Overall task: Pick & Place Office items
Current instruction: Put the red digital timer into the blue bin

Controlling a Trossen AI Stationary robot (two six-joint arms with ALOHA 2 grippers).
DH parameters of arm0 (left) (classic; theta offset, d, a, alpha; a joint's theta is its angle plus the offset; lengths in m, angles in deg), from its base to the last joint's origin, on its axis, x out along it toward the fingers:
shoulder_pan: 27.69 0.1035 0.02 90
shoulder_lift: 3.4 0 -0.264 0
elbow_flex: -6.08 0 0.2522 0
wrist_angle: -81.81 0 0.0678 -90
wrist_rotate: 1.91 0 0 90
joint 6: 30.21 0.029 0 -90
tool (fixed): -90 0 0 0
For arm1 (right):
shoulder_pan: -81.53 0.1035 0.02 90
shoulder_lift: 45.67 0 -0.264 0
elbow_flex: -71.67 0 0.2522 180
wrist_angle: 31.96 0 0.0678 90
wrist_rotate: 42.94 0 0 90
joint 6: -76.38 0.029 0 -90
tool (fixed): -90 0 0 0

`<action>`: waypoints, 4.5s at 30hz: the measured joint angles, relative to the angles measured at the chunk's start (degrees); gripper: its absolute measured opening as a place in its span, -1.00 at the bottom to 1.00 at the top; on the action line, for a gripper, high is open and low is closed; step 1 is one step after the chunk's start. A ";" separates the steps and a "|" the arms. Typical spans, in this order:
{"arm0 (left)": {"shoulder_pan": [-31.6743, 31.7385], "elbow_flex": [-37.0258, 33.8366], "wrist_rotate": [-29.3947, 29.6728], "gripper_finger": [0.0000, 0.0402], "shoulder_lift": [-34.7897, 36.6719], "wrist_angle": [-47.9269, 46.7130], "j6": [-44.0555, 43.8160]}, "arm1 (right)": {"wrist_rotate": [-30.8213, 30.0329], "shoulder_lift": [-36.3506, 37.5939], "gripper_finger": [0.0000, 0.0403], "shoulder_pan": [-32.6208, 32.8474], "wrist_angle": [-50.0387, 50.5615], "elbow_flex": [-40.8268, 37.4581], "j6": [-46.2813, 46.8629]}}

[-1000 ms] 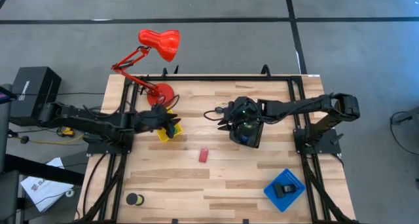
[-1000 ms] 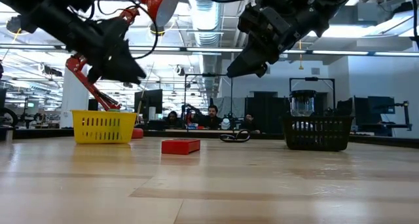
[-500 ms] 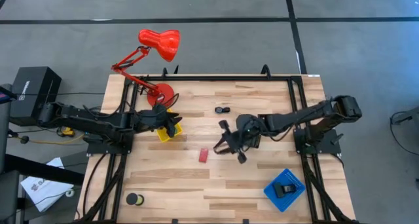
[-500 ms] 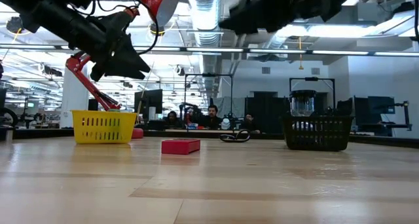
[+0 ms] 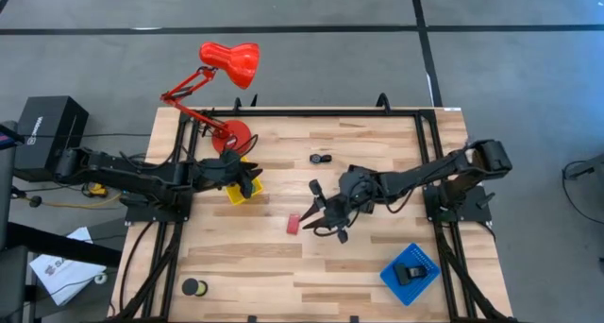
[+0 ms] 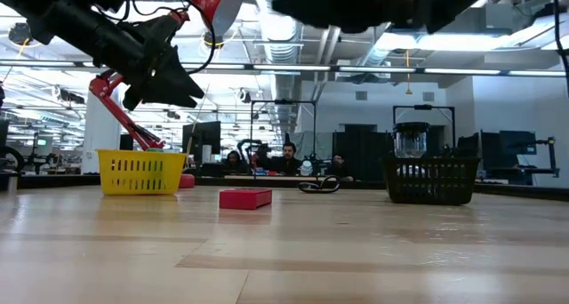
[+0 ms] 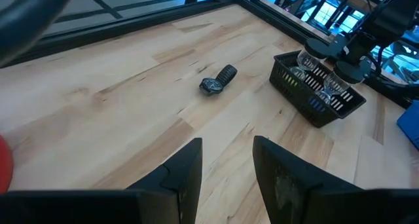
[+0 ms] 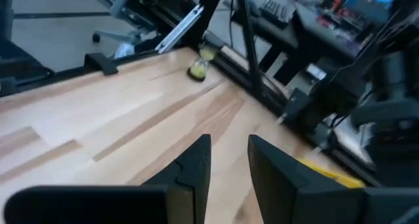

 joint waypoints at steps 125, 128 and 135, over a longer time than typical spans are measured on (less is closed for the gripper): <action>-0.02 -0.02 0.17 -0.35 0.04 5.10 -0.16 | -8.02 -35.06 0.37 -3.29 57.37 44.07 -24.94; -0.02 -0.02 0.17 -0.35 0.04 5.39 -0.16 | -5.85 -36.04 0.37 -3.70 57.03 44.21 -24.78; -0.02 -0.02 0.15 -0.35 0.04 5.83 -0.16 | -3.07 -36.38 0.37 -4.11 57.09 44.20 -24.70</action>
